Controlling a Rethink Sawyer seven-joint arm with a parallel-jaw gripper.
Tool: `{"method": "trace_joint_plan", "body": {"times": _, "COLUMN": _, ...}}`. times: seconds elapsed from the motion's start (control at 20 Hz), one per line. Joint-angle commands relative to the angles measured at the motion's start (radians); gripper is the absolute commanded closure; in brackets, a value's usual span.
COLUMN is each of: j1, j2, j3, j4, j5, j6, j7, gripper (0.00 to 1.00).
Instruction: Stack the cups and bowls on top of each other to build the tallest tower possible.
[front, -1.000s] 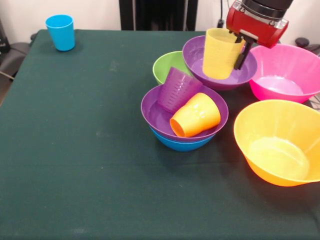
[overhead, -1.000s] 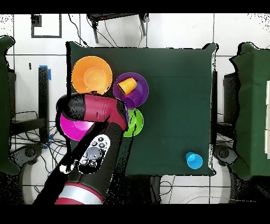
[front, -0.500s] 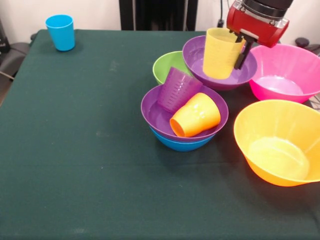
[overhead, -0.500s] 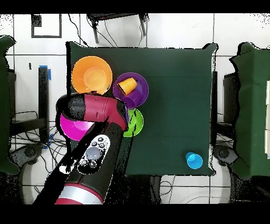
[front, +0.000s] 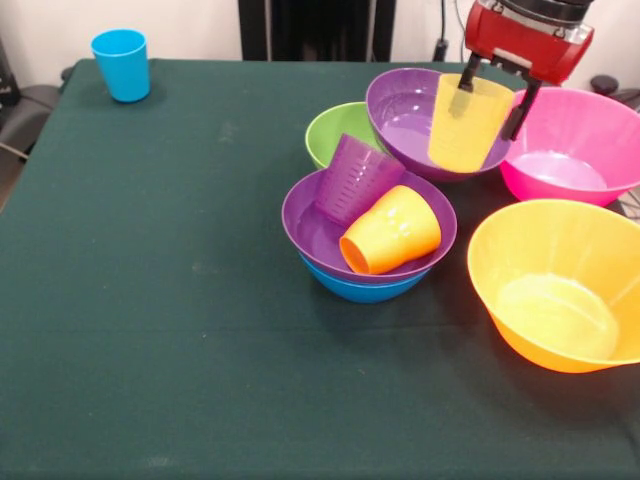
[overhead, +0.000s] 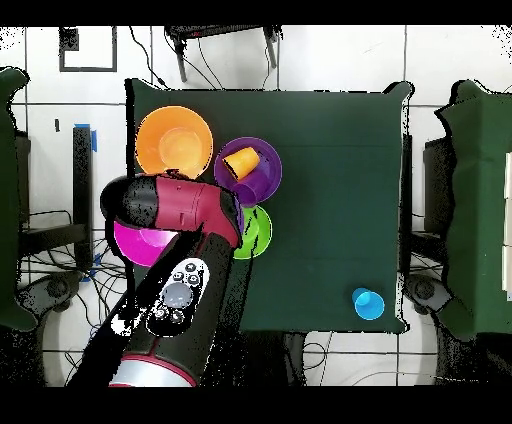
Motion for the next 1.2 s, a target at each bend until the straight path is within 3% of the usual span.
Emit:
{"method": "trace_joint_plan", "body": {"times": 0.05, "j1": -0.026, "j2": -0.009, "j3": 0.13, "j4": 0.059, "j5": 0.018, "j6": -0.055, "j7": 0.129, "gripper": 0.0}}
{"method": "trace_joint_plan", "body": {"times": 0.8, "j1": -0.068, "j2": -0.05, "j3": 0.156, "j4": 0.111, "j5": -0.016, "j6": -0.11, "j7": 0.082, "gripper": 0.0}}
{"method": "trace_joint_plan", "body": {"times": 1.2, "j1": -0.149, "j2": -0.187, "j3": 0.222, "j4": 0.226, "j5": -0.036, "j6": -0.127, "j7": -0.001, "gripper": 0.0}}
